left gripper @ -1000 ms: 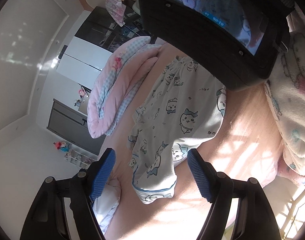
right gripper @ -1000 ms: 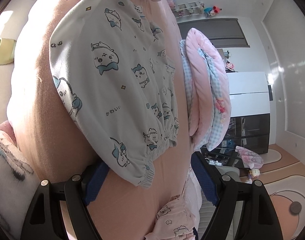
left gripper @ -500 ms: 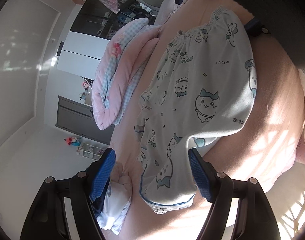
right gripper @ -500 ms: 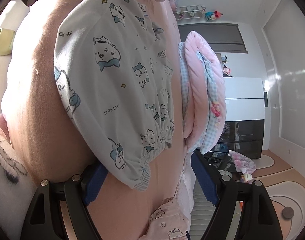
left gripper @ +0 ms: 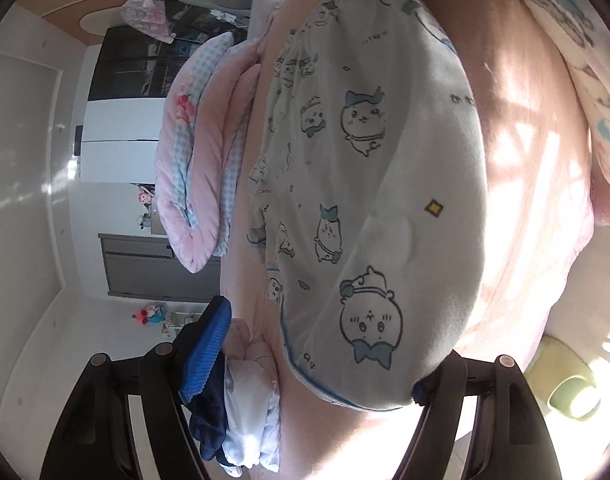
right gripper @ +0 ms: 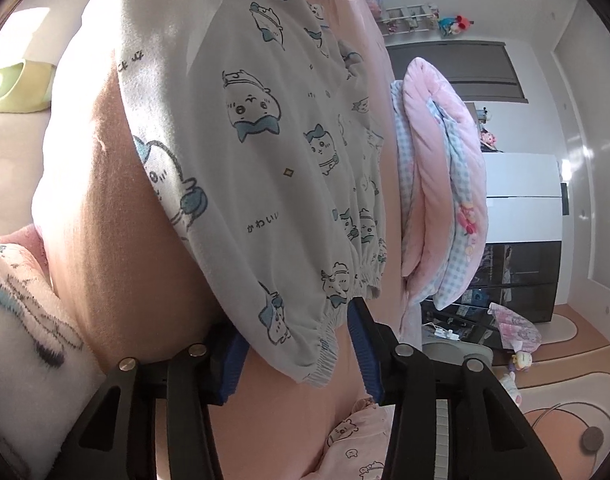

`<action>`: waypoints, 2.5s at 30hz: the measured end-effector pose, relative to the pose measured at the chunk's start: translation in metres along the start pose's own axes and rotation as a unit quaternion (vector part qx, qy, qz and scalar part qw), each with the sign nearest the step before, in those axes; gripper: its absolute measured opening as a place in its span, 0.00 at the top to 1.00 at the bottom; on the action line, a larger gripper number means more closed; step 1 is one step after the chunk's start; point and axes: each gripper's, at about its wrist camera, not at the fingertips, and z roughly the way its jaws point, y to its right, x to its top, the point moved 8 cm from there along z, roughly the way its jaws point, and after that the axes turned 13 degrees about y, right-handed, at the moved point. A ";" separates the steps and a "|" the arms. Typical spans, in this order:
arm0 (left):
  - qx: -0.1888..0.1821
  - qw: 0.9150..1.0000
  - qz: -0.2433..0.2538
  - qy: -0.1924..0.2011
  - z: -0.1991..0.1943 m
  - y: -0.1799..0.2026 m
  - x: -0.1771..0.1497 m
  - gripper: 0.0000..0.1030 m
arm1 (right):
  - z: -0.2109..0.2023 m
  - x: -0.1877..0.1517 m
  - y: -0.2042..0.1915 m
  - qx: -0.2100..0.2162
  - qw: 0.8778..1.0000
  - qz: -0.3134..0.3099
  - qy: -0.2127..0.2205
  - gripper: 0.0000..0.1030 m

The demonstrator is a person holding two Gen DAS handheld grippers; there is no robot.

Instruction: Fold clothes

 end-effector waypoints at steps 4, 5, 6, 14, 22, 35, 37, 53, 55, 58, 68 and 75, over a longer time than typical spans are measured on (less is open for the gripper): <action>0.017 0.999 0.028 0.004 -0.003 0.007 0.002 0.32 | 0.001 -0.003 -0.008 0.048 0.998 0.025 -0.005 0.83; 0.019 0.999 0.030 0.001 -0.003 0.007 0.003 0.32 | 0.001 -0.003 -0.011 0.059 0.998 0.031 -0.005 0.90; 0.024 0.999 0.034 0.000 -0.003 0.008 0.004 0.30 | 0.001 -0.004 -0.013 0.070 0.997 0.033 -0.006 0.93; 0.117 0.990 0.072 0.011 -0.003 0.008 0.005 0.30 | 0.003 -0.004 -0.019 0.067 0.997 0.019 -0.028 0.95; -0.012 0.999 -0.007 -0.035 0.007 0.000 -0.006 0.63 | 0.005 -0.005 -0.015 0.058 0.997 0.035 -0.030 0.95; -0.007 0.997 -0.036 -0.070 0.013 -0.011 -0.022 0.90 | 0.006 0.003 -0.005 0.027 0.999 0.009 -0.033 0.95; 0.030 0.996 -0.037 -0.078 0.018 -0.026 -0.026 0.90 | 0.011 0.003 -0.010 0.024 0.999 -0.007 -0.042 0.91; 0.017 0.991 -0.083 -0.107 0.020 -0.041 -0.048 0.90 | 0.020 0.005 0.005 -0.070 0.996 -0.049 -0.034 0.59; 0.010 0.990 -0.087 -0.108 0.020 -0.037 -0.048 0.89 | 0.022 0.009 0.006 -0.107 0.991 -0.075 -0.019 0.59; 0.003 0.990 -0.089 -0.110 0.019 -0.032 -0.046 0.88 | 0.025 0.015 0.007 -0.158 0.982 -0.106 -0.006 0.59; -0.017 0.992 -0.067 -0.105 0.019 -0.021 -0.043 0.88 | 0.043 0.010 0.003 -0.122 0.989 -0.075 -0.036 0.96; -0.022 0.994 -0.043 -0.095 0.016 -0.014 -0.040 0.88 | 0.044 0.003 0.005 -0.041 0.997 0.006 -0.066 0.97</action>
